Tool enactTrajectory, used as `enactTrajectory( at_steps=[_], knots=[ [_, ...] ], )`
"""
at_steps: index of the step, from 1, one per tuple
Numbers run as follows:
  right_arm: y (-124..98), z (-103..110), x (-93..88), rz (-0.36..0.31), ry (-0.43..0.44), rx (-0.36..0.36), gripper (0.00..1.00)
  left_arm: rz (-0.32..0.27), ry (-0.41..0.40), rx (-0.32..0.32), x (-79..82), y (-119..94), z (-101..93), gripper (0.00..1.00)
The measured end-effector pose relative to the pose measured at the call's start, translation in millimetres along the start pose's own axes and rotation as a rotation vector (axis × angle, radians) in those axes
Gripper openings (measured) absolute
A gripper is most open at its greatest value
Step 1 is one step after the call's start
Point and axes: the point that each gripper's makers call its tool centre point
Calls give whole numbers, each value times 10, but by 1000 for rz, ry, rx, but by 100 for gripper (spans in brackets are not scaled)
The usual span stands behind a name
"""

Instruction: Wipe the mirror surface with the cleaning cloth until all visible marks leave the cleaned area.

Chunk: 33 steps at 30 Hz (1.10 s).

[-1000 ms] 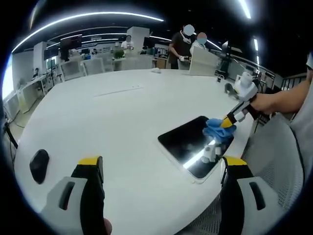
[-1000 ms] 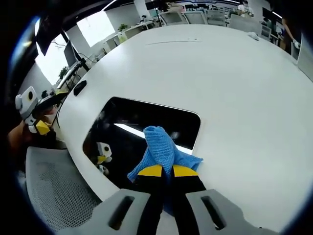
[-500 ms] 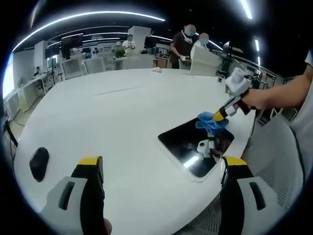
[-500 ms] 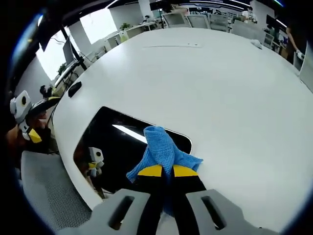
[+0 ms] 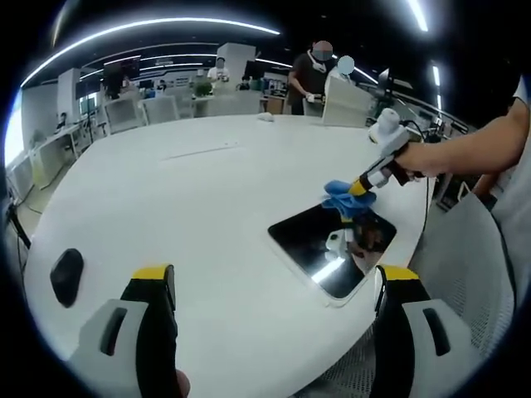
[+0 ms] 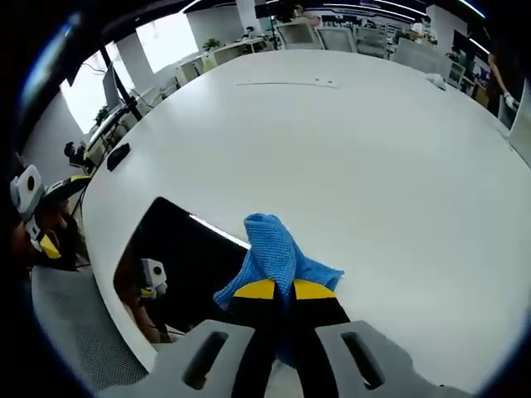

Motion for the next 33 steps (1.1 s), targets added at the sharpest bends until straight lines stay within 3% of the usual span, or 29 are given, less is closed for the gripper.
enactTrajectory(
  at_steps=[10, 18, 21, 26, 33],
  knots=[
    [-91, -42, -13, -23, 14, 1, 0, 0, 4, -3, -5, 26, 58, 99],
    [-436, -325, -28, -73, 65, -28, 0, -3, 8, -5, -10, 59, 136, 99],
    [-560, -471, -107, -78, 109, -46, 0, -8, 8, -7, 20, 67, 102, 99],
    [-568, -776, -311, -63, 159, -86, 0, -8, 9, -9, 43, 70, 23, 99],
    [-498, -893, -581, -10, 195, -107, 1, -1, 8, -5, 41, 49, 0, 99]
  ],
)
Point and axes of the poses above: the point that each gripper's makers call its tool centre point, and the gripper's own axes: y roughly forward along the fingers, z roughly to its left, x roughly out of its top, and after that the axes turned 1 degree about x, right-handed
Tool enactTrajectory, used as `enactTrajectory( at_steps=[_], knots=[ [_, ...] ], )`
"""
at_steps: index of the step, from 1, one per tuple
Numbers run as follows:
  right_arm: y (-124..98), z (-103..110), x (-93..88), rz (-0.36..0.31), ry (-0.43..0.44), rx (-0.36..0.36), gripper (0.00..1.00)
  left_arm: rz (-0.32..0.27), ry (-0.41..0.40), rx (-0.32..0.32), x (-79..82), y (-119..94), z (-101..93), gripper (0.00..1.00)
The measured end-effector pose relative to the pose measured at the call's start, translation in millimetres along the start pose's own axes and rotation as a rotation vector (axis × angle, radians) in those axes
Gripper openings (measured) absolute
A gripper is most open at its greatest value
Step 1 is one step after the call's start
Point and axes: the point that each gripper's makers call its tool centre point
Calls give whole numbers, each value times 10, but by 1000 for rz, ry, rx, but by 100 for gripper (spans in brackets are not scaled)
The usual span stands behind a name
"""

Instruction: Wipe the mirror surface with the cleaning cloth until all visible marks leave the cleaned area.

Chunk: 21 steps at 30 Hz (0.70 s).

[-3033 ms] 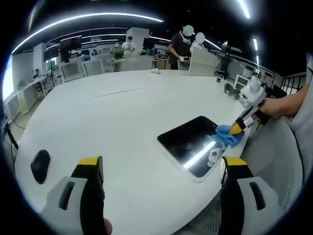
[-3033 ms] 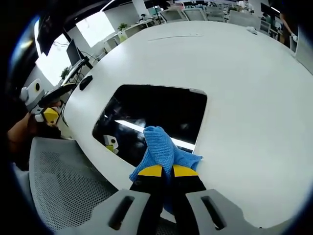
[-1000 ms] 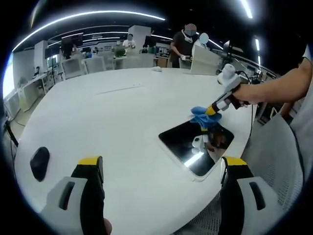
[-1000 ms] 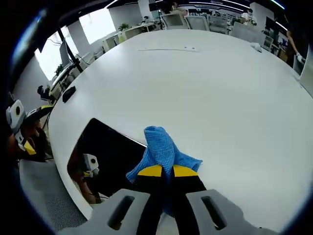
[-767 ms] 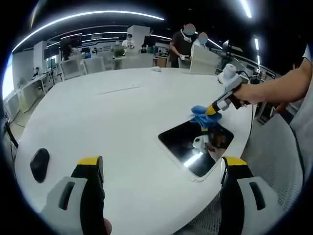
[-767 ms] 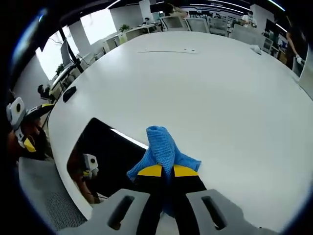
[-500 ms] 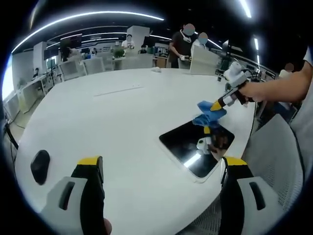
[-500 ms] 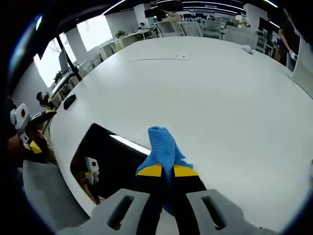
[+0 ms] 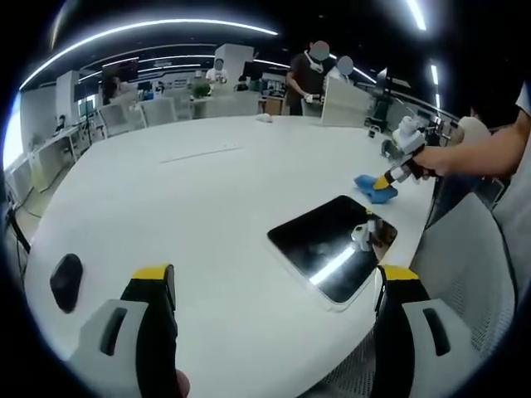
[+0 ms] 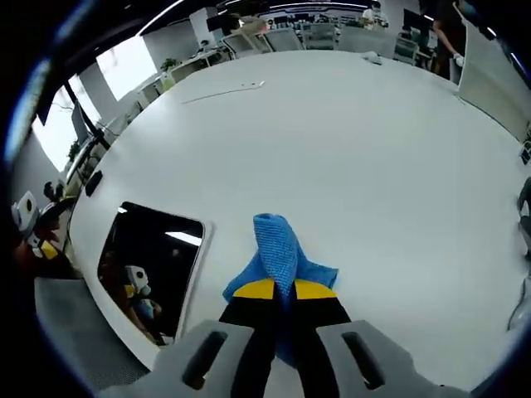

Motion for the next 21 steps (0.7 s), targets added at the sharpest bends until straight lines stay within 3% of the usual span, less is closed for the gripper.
enactTrajectory(
  at_steps=[3, 11, 14, 18, 21],
  knots=[
    [43, -4, -71, 6, -2, -3, 1, 0, -1, 5, -6, -8, 30, 99],
    [7, -1, -34, -15, -39, 7, 4, -10, -12, 23, 29, -6, 16, 99],
    [-83, 31, 13, -44, -82, 34, 20, -15, -14, 23, 37, -10, 9, 99],
    [-287, 65, 151, -149, -174, 90, 46, -19, -11, 27, 24, -18, 36, 99],
    [-459, 117, 134, -220, -241, 149, 64, -30, -20, 35, 1, -43, 111, 99]
  ],
)
Point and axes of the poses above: the point that each gripper's makers call its tool centre point, and the gripper's own axes: y roughly forward along the fingers, z roughly to its left, x roughly out of its top, and after that the axes turned 1 degree about x, right-handed
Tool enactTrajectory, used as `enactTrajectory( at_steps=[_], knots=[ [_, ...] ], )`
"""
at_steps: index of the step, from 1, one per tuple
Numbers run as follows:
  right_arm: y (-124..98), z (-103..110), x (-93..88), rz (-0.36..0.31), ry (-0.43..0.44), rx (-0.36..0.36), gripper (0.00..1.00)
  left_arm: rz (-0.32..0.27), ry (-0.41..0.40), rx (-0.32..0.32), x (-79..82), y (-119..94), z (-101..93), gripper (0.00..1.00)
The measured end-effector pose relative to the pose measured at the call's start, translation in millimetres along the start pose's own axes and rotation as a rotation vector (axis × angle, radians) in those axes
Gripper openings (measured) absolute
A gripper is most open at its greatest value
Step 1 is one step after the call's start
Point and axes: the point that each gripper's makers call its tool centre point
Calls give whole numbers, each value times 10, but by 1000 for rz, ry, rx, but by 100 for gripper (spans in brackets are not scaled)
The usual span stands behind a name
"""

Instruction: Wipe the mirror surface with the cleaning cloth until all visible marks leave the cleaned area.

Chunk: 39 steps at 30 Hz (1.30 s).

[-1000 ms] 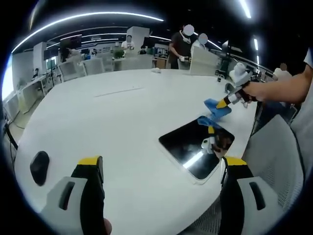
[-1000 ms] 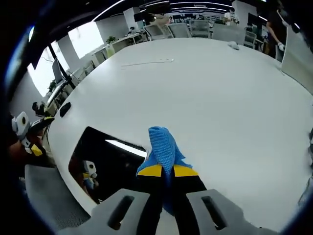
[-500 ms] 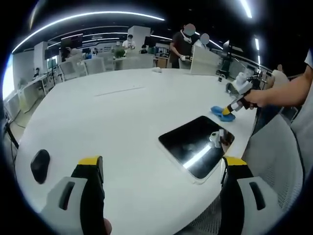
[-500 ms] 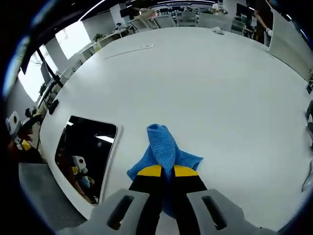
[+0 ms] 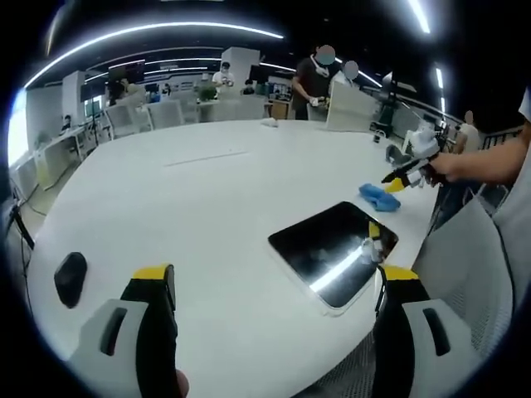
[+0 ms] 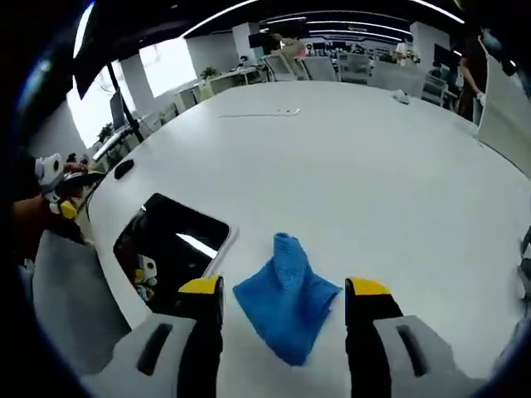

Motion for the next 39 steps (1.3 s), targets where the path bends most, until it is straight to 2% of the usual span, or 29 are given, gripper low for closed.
enactTrajectory(
  at_steps=[2, 3, 5, 7, 8, 10, 12, 15, 17, 23, 28, 39],
  knots=[
    [-138, 53, -3, -62, -28, 29, 77, -7, -12, 6, -16, -26, 55, 99],
    [-216, 101, -43, -79, -37, 55, 84, -9, -11, 10, -28, -46, 83, 99],
    [-323, 120, -96, -103, -35, 58, 95, -8, -9, 16, -47, -77, 120, 99],
    [-446, 102, -196, -105, -26, 58, 98, -10, -12, 25, -68, -119, 181, 99],
    [-511, 102, -231, -124, -12, 64, 98, -13, -16, 32, -77, -149, 220, 99],
    [-573, 79, -305, -117, -14, 48, 98, -16, -19, 40, -88, -186, 264, 99],
    [-628, -76, -397, -103, -19, -21, 98, -22, -26, 47, -98, -223, 304, 99],
    [-700, -172, -374, -140, 39, -47, 98, -30, -26, 57, -101, -245, 346, 99],
    [-713, -176, -341, -147, 23, -54, 98, -46, -39, 65, -79, -251, 367, 99],
    [-695, -110, -311, -145, 13, -37, 98, -36, -35, 54, -76, -223, 333, 99],
    [-649, -76, -383, -135, 23, -27, 98, -46, -33, 53, -19, -198, 319, 99],
    [-556, -38, -311, -134, 26, -18, 98, -63, -49, 61, 73, -193, 362, 99]
  ],
)
Point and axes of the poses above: the point that each gripper's makers call its tool centre point, and the gripper's own axes: y roughly forward along the fingers, z roughly to its left, x roughly out of its top, and after that the axes turned 1 degree about x, right-handed
